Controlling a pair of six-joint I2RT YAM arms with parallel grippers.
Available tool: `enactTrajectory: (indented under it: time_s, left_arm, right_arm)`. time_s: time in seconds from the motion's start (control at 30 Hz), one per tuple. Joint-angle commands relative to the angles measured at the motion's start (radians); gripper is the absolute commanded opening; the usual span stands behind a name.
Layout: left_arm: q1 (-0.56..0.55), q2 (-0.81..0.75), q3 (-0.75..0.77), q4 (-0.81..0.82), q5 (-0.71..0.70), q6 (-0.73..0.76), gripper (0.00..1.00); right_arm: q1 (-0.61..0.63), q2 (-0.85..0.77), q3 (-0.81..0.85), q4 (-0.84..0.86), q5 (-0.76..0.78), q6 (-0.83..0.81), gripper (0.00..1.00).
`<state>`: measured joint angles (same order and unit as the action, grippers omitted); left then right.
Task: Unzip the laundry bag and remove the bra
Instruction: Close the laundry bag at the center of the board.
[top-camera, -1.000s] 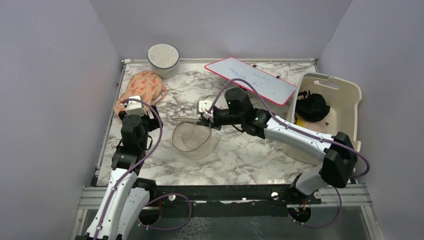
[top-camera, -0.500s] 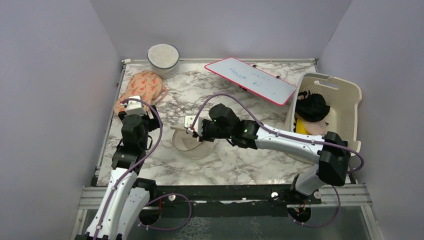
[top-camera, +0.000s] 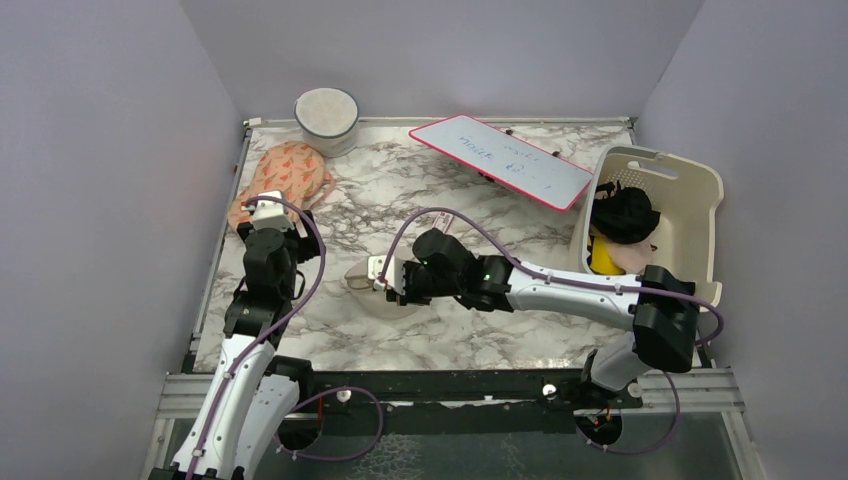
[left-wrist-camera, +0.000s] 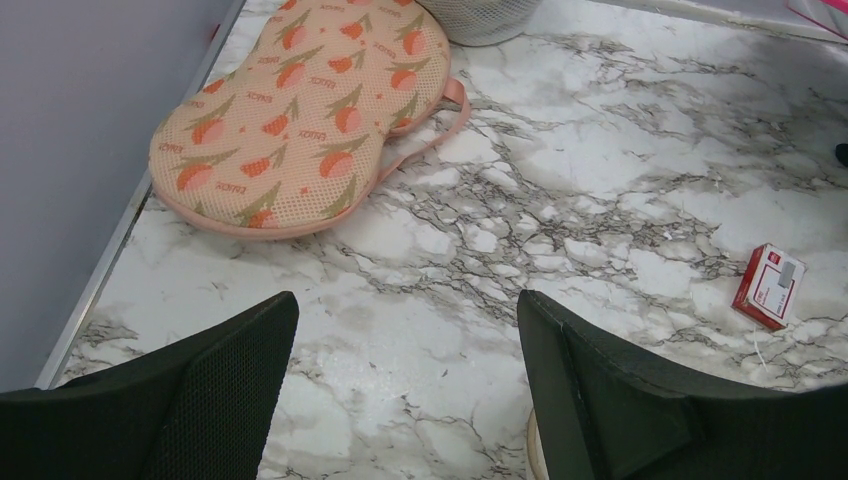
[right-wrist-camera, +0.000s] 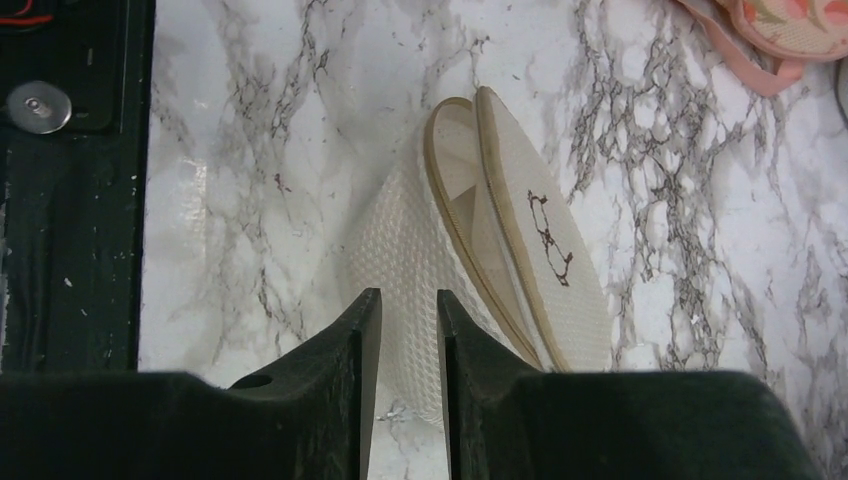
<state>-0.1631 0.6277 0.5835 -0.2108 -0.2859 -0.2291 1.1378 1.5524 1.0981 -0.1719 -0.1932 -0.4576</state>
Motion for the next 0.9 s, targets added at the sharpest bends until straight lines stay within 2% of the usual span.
enactTrajectory:
  time_s: [0.0,0.23,0.37,0.5,0.63,0.87]
  left_arm:
    - [0.005,0.0,0.018,0.003,-0.015,-0.001,0.74]
    - [0.005,-0.003,0.016,0.007,-0.006,-0.001,0.74]
    - [0.005,-0.005,0.015,0.007,-0.002,-0.001,0.74]
    - [0.005,-0.007,0.016,0.001,-0.005,0.0,0.74]
    - [0.005,-0.007,0.016,0.0,-0.012,0.001,0.74]
    - [0.005,-0.009,0.012,0.01,0.006,-0.003,0.74]
  right_arm:
    - [0.01,-0.018,-0.012,0.039,-0.066,0.071,0.28]
    - [0.01,-0.024,0.059,0.126,-0.036,0.295,0.5]
    - [0.006,0.055,0.135,0.149,0.017,0.421,0.58]
    - [0.005,0.164,0.229,0.119,0.087,0.478,0.64]
    - [0.003,0.231,0.263,0.085,0.146,0.489,0.65]
    - [0.005,0.2,0.139,0.131,0.005,0.58,0.64]
